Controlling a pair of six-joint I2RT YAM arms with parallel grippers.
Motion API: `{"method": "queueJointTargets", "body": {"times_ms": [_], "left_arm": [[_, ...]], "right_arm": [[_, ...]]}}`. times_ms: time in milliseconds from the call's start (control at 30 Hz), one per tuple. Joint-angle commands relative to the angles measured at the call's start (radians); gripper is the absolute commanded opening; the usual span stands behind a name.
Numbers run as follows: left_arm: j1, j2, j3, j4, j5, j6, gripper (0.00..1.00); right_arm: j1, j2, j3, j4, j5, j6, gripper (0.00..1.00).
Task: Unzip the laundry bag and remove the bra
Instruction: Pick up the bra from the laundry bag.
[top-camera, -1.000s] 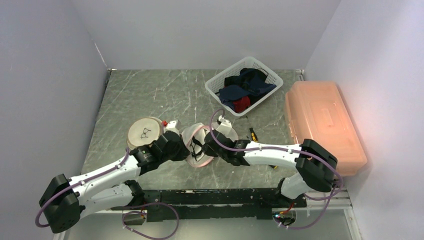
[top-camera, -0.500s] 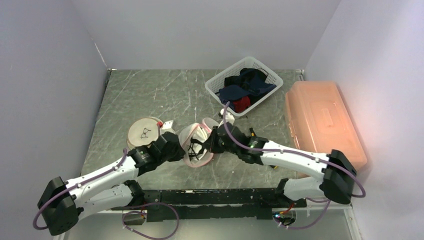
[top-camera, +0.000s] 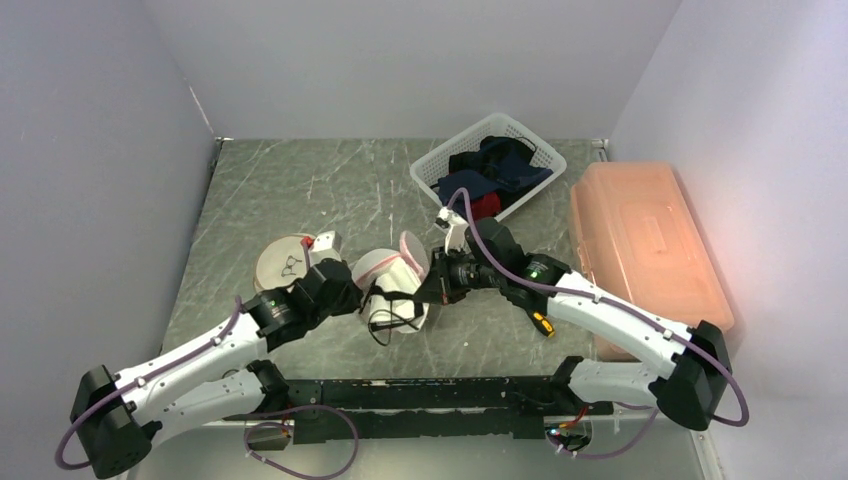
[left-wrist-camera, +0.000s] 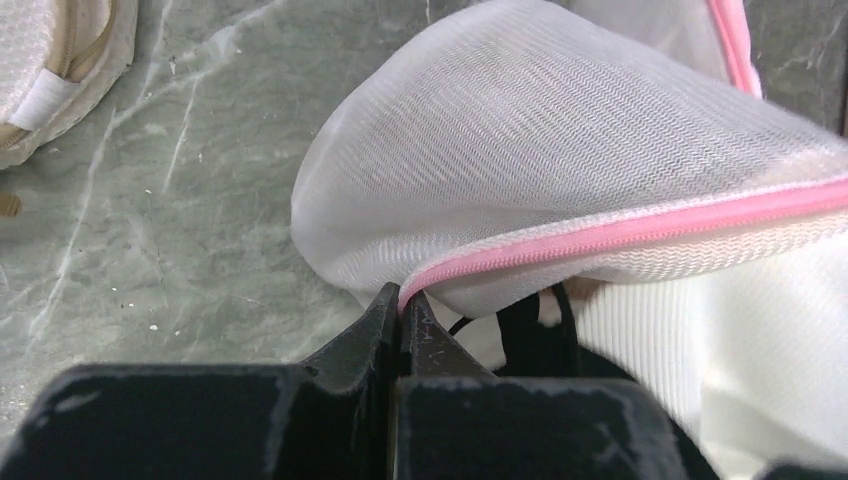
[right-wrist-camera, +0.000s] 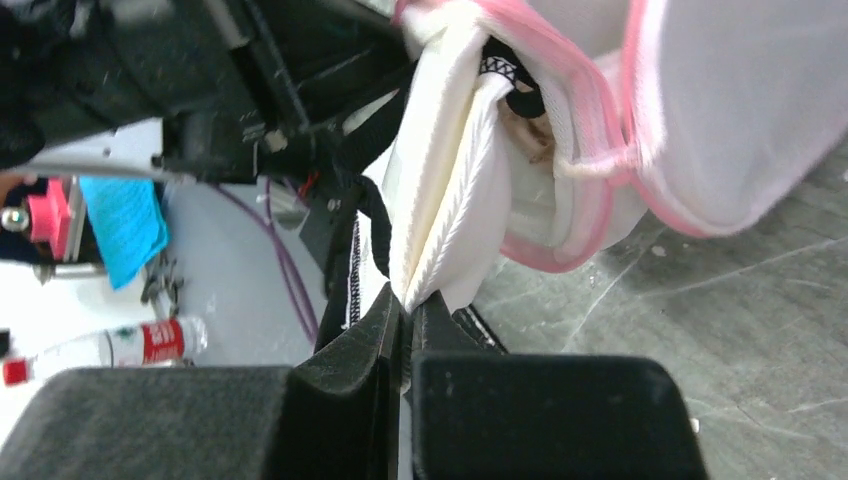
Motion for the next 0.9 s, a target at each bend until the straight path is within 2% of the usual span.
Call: {"method": "queueJointTargets", "body": {"times_ms": [0, 267, 467, 700, 767, 867], "left_arm": [[0.003, 0.006, 0.068, -0.020, -0.044, 0.008, 0.03], [0.004, 0.021, 0.110, -0.029, -0.064, 0.030, 0.03], [0.003, 0.018, 0.096, -0.030, -0.063, 0.014, 0.03], [0.003, -0.022, 0.065, -0.048, -0.066, -0.004, 0.03], [0.004, -0.033, 0.050, -0.042, -0.062, -0.009, 0.03], [0.004, -0.042, 0.025, -0.027, -0.051, -0.018, 0.03]], "right_arm": [[-0.003, -0.003, 0.104, -0.096, -0.188, -0.166, 0.00], [-0.006, -0.018, 0.198, -0.214, -0.197, -0.287, 0.00], [-0.045, -0.045, 0.293, -0.291, -0.107, -0.328, 0.00], [-0.225, -0.125, 0.310, -0.259, 0.332, -0.230, 0.00], [-0.300, -0.148, 0.277, -0.187, 0.460, -0.190, 0.00], [-0.440, -0.138, 0.225, -0.077, 0.555, -0.097, 0.00]]}}
